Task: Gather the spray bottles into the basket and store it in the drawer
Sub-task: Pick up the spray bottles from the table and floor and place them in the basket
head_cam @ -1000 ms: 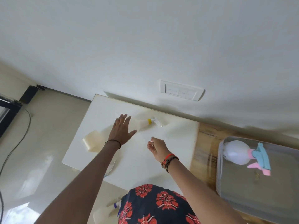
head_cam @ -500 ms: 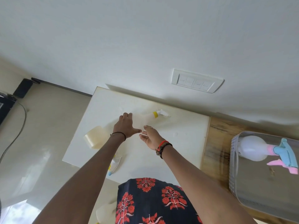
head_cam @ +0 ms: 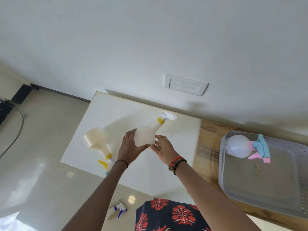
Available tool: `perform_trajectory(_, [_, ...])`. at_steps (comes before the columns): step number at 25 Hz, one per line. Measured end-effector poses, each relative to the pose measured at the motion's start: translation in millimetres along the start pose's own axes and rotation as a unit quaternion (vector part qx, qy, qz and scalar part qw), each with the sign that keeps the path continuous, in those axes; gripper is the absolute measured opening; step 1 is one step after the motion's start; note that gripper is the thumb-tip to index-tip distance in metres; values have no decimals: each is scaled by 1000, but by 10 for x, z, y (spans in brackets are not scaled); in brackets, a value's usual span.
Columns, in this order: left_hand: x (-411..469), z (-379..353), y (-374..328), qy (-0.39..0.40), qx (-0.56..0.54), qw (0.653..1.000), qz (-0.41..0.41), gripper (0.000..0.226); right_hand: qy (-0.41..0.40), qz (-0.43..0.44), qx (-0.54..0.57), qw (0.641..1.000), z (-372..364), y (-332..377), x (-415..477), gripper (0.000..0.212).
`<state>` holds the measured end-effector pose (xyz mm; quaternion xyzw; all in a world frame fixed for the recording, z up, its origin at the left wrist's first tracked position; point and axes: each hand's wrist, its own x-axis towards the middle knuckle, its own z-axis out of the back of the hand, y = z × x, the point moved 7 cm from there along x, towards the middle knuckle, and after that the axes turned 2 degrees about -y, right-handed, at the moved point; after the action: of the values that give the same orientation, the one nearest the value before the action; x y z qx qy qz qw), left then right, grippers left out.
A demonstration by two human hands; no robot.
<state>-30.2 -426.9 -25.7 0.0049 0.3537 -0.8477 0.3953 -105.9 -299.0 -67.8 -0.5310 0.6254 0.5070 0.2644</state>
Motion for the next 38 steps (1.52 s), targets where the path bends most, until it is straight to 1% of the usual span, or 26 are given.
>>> perform_trajectory(2, [-209,-85,-128,-5,-43,999,-14,85,-2,7,-2,1000,190,18,-166,10])
perform_trajectory(5, [-554,-244,-356,9,-90,995,-43,84,-7,19,-21,1000,515,49,-454,25])
perform_trajectory(7, [-797,-355,-479,20,-114,992,-50,84,-8,27,-48,998,715,61,-671,31])
perform_trajectory(10, [-1149,-547,-655,35,-146,987,-56,84,-12,49,-81,995,1045,58,-985,30])
perform_trajectory(13, [-1464,-769,-833,63,-151,984,-64,83,-38,83,-97,991,1422,25,-1253,28])
perform_trajectory(16, [-1699,-1007,-1025,95,-161,980,-71,82,-54,109,-89,989,1811,-9,-1495,31])
perform_trajectory(20, [-1957,-1419,-1475,126,-155,975,-101,79,-83,153,-54,983,2450,31,-1835,35])
perform_trajectory(23, [-2117,-1726,-1828,137,-125,974,-131,82,-120,190,-9,974,2898,100,-2034,29])
perform_trajectory(26, [-2201,-2027,-2099,147,-105,973,-141,87,-161,217,18,963,3285,220,-2142,29])
perform_trajectory(30, [-2136,-2410,-2463,175,-85,970,-146,89,-202,234,19,951,3661,455,-2124,41])
perform_trajectory(34, [-1923,-2759,-2811,218,-58,966,-129,88,-228,250,33,941,3920,704,-1980,43])
perform_trajectory(38, [-1658,-3044,-2981,250,-67,963,-81,86,-246,261,11,933,4078,939,-1721,49])
